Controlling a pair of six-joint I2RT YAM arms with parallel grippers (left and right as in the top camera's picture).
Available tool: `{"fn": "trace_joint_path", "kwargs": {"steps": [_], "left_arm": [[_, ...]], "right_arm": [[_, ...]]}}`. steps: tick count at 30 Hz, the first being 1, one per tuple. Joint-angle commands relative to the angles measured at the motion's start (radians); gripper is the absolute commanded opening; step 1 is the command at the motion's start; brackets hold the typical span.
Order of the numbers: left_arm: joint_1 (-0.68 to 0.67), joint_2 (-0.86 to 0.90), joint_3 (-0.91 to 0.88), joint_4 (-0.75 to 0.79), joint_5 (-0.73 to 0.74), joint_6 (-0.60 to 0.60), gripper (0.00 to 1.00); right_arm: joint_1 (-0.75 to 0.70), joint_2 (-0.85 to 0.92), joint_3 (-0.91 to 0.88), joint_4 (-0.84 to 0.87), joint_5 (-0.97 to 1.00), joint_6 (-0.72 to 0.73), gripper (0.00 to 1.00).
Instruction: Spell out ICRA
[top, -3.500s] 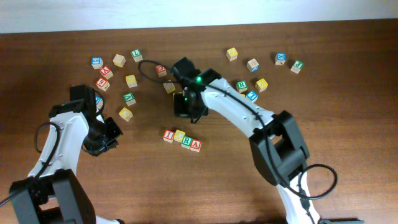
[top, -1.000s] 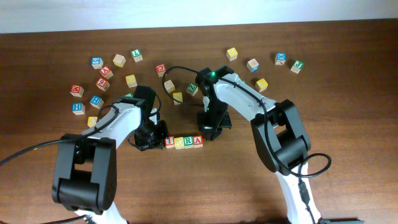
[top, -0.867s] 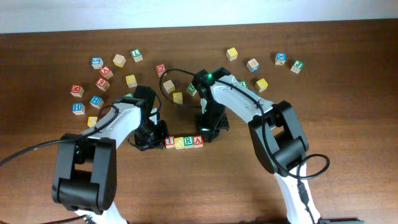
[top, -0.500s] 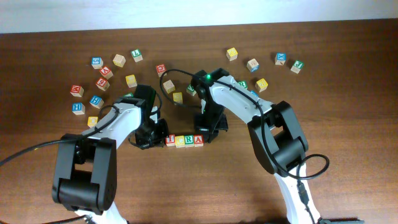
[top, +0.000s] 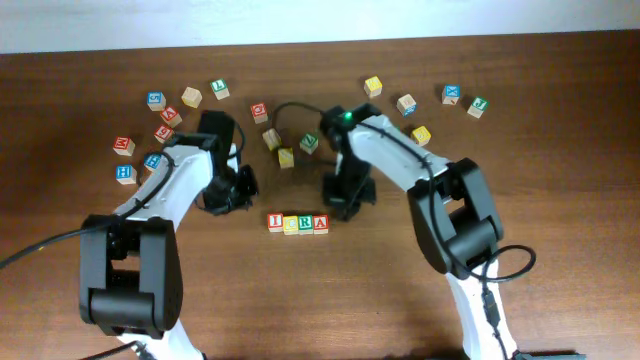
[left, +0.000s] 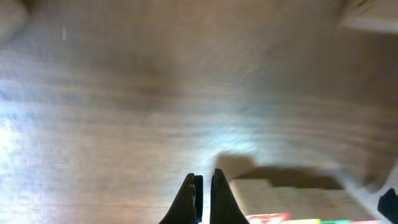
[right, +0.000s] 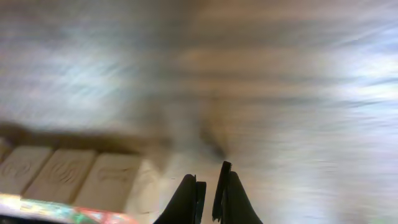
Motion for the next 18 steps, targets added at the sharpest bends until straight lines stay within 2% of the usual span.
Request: {"fn": "trace_joint_path", "kwargs": {"steps": [1,7,9,18], "left_arm": [[-0.015,0.007,0.036,0.016,-0.012,0.013,0.0],[-0.151,0.027,0.029,0.113,-0.04,-0.031,0.0],[-0.186,0.05,0.029,0.102,-0.146,-0.094,0.0],[-0.196,0.076,0.029,0.061,-0.154,-0.093,0.0]], "right_arm": [[-0.097,-0.004,-0.003,-0.023,0.011,-0.09,0.04],[-0.189,-0.056,0.012,-0.074,0.033,-0.149,0.04],[-0.197,-0.12,0.014,-0.094,0.034,-0.174,0.04],[-0.194,-0.318,0.014,-0.145,0.034,-0.2,0.04]]}}
